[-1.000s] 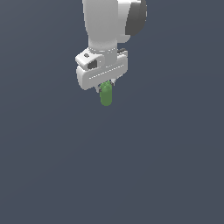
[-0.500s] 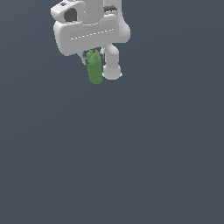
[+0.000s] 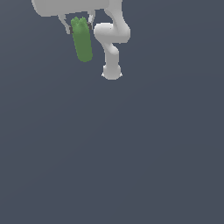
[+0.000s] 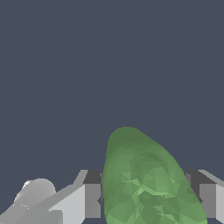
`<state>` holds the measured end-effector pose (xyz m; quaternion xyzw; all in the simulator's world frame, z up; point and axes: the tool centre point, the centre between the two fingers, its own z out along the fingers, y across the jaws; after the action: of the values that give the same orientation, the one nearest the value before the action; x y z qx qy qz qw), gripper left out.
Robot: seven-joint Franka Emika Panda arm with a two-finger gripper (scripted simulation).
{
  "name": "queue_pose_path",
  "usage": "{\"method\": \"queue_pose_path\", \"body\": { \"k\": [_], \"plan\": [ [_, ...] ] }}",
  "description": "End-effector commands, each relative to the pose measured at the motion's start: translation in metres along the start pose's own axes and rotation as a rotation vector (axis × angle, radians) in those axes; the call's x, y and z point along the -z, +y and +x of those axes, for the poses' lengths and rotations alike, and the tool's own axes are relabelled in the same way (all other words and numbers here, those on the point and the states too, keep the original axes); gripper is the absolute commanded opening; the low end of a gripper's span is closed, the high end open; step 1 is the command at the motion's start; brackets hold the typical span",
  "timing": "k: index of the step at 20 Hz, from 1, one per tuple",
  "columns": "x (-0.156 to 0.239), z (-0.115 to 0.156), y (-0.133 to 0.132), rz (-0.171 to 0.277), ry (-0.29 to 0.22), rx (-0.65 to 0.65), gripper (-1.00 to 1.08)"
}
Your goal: Pick up the object and move it to a goal position.
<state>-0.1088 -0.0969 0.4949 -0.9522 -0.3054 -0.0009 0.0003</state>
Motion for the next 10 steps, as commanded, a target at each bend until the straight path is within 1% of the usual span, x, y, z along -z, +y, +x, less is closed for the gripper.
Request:
{"method": "queue_pose_path", "body": {
  "k": [1, 5, 10],
  "plan": [
    [0.014, -0.005, 0.003, 0.001, -0.001, 0.000, -1.00],
    [0.029, -0.009, 0.006, 0.000, -0.002, 0.000, -1.00],
    [0.037, -0.011, 0.009, 0.000, -0.002, 0.000, -1.00]
  ]
}}
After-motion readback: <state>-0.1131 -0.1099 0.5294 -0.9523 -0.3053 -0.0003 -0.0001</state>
